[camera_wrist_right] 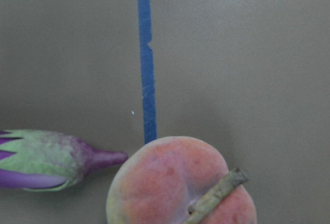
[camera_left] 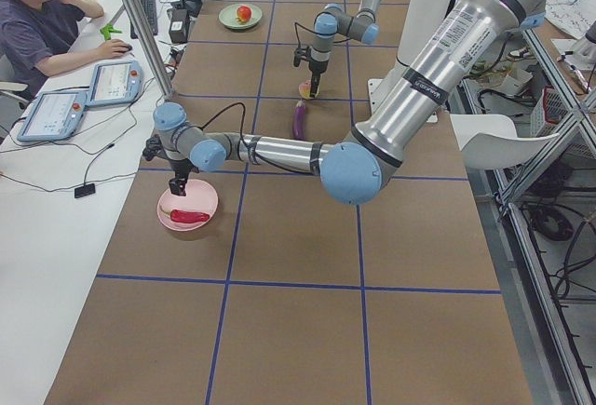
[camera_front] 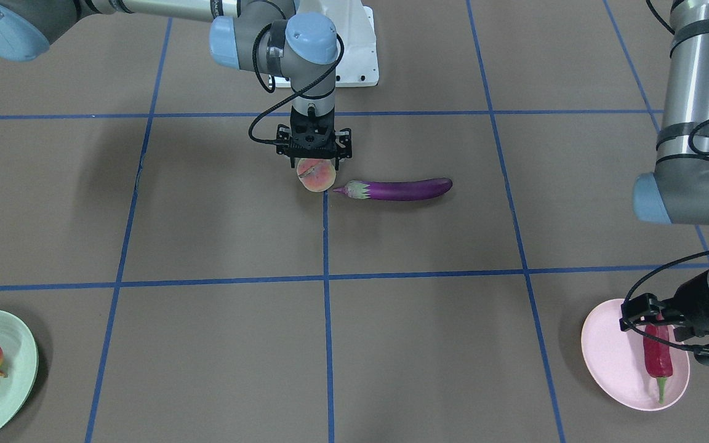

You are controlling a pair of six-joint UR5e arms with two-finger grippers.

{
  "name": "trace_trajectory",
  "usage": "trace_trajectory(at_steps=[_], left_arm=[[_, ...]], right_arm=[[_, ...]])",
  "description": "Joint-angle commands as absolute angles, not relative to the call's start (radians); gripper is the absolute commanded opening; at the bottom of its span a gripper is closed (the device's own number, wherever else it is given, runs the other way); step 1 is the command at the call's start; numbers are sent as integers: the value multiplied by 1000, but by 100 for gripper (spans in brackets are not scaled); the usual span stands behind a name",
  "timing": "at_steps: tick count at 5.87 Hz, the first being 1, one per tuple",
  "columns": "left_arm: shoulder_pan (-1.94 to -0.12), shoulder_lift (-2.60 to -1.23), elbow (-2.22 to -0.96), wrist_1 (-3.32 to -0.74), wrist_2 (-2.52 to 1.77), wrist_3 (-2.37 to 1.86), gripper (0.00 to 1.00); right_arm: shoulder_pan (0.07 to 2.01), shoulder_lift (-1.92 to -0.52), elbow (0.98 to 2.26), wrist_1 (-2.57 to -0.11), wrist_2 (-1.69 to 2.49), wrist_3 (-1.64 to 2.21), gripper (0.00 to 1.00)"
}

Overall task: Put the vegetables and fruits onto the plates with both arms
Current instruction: 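Lower the right gripper onto the peach and grasp it, then carry the peach with the right gripper onto the green plate and release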

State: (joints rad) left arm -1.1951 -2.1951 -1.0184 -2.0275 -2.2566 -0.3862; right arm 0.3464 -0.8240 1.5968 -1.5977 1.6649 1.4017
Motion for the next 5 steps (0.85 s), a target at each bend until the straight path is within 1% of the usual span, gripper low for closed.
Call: trace_trajectory(at_steps=[1, 3, 4, 5], left_arm=[[-1195, -2195, -1019, -2028, -2256, -388, 100], [-1195, -2197, -1019, -2028, -2256, -390, 100], [-1195, -2197, -1026, -2029, -2256, -394, 100], [-1186, -2197, -1075, -2029, -2256, -514, 100]], right_arm=[[391, -825, 1612, -1601, 1672, 1394, 0], [527, -821, 1626, -1609, 1706, 1283, 0], [655, -821, 1605, -1605, 1830, 1182, 0], [763, -818, 1542, -1600, 1904, 1046, 0]])
